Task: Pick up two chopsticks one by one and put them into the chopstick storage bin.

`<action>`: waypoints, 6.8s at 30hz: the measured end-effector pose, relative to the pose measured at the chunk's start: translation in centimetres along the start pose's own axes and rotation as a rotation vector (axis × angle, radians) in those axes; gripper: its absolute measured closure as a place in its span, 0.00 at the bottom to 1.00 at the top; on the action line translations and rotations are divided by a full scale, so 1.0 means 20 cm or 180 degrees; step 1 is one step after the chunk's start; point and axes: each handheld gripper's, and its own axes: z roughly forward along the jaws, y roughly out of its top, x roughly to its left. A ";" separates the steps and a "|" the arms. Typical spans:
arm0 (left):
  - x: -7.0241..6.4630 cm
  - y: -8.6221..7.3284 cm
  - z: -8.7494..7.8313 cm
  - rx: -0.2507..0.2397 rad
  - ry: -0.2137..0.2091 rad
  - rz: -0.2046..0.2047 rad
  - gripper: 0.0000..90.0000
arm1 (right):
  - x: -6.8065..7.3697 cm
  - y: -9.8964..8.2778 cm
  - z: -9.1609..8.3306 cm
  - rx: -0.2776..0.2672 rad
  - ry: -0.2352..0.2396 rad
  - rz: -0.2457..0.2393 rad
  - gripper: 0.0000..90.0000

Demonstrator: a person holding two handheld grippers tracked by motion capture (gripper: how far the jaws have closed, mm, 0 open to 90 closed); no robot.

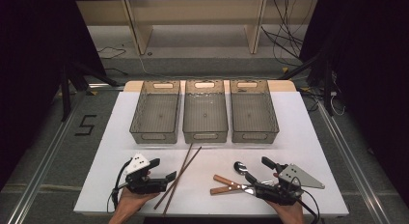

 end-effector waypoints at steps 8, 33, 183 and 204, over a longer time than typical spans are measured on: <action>0.00 0.01 0.00 0.0056 0.0013 0.0004 0.17 | 0.00 0.00 0.00 0.0021 -0.0011 0.0007 0.27; -0.21 0.18 0.08 0.1396 0.0167 0.0310 0.47 | 0.02 0.00 0.01 0.0075 0.0023 -0.0037 0.27; 0.52 0.87 0.19 0.0881 0.0788 0.0187 0.94 | 0.02 0.00 0.02 0.0090 0.0108 -0.0029 0.28; 0.70 0.80 0.34 0.1038 0.1022 0.0220 0.94 | 0.02 0.00 0.03 0.0106 0.0136 -0.0012 0.28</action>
